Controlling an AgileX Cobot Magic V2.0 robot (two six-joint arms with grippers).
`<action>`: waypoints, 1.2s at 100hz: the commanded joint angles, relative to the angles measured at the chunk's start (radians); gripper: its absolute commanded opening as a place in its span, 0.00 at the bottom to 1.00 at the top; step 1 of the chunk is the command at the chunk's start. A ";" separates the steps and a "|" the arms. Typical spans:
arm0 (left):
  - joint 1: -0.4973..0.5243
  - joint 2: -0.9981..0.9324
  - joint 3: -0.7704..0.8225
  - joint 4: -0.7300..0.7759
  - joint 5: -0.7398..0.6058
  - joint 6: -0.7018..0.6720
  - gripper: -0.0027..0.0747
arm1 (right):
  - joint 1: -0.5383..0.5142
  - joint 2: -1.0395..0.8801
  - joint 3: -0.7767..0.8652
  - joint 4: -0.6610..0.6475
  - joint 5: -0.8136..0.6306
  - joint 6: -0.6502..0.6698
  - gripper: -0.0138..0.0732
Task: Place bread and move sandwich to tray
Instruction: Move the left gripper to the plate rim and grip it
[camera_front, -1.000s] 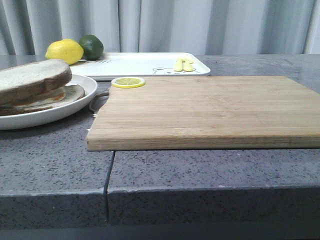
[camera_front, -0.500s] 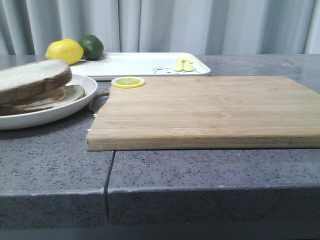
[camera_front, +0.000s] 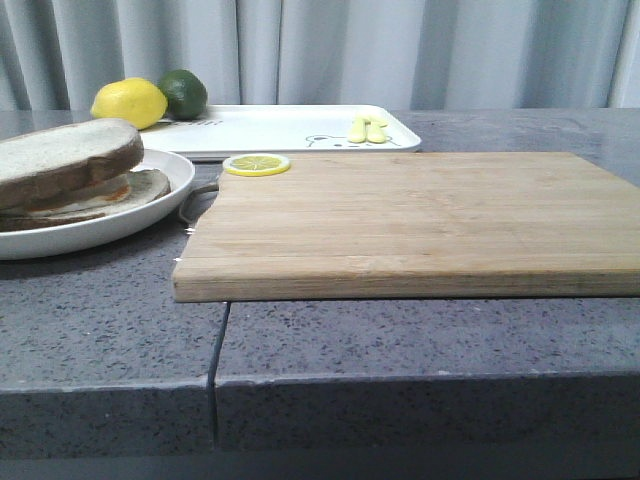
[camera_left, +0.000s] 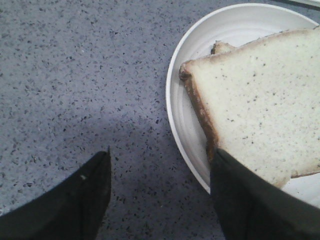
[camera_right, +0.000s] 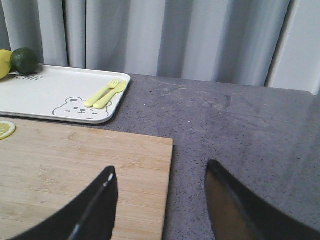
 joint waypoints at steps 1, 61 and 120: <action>0.001 -0.008 -0.011 -0.037 -0.079 -0.011 0.55 | -0.005 0.007 -0.026 -0.006 -0.086 -0.001 0.63; 0.001 0.123 0.010 -0.125 -0.136 -0.011 0.55 | -0.005 0.007 -0.026 -0.006 -0.086 -0.001 0.63; 0.001 0.204 0.010 -0.150 -0.198 -0.011 0.55 | -0.005 0.007 -0.026 -0.006 -0.085 -0.001 0.63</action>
